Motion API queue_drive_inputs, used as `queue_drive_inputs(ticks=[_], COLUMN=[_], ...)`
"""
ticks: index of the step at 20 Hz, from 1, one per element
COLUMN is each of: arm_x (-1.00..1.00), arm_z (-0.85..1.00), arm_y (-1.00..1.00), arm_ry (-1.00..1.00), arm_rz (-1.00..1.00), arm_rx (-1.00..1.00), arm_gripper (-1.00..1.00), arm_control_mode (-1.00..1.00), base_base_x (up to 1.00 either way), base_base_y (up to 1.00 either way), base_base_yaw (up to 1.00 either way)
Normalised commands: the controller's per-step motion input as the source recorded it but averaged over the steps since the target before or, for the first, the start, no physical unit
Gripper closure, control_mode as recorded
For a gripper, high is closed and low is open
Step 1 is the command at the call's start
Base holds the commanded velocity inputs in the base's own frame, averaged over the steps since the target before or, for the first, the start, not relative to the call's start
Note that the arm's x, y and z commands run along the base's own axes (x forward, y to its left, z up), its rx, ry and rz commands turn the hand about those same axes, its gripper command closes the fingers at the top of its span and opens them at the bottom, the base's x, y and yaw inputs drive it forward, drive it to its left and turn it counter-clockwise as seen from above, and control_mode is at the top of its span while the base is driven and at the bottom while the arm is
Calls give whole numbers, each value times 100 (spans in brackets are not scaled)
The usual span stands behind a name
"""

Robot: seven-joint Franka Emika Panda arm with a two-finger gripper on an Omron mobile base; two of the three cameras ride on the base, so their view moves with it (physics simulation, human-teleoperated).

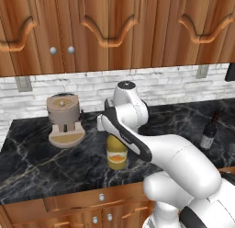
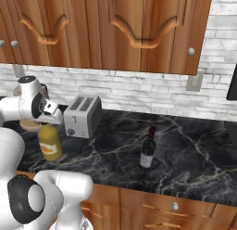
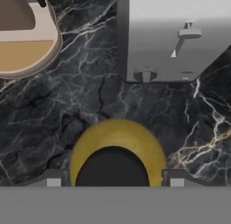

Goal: There is a wine glass and glass cup on the dining counter. Place the wine bottle next to the wine glass and the juice bottle next to the glass cup.

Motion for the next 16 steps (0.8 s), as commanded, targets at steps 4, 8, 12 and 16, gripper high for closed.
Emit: queue_drive_inputs(ticks=[4, 8, 12, 16], arm_x=[-2, -18, -26, -35], arm_z=[6, 22, 40, 46], arm_y=[0, -7, -10, -12], arm_ry=[0, 1, 3, 0], arm_rz=[0, 0, 0, 0], arm_rx=[0, -4, -1, 0], arm_gripper=[100, 100, 100, 100], arm_control_mode=[-100, -100, -100, -100], base_base_x=[0, 0, 0, 0], base_base_y=[0, 0, 0, 0], base_base_yaw=[0, 0, 0, 0])
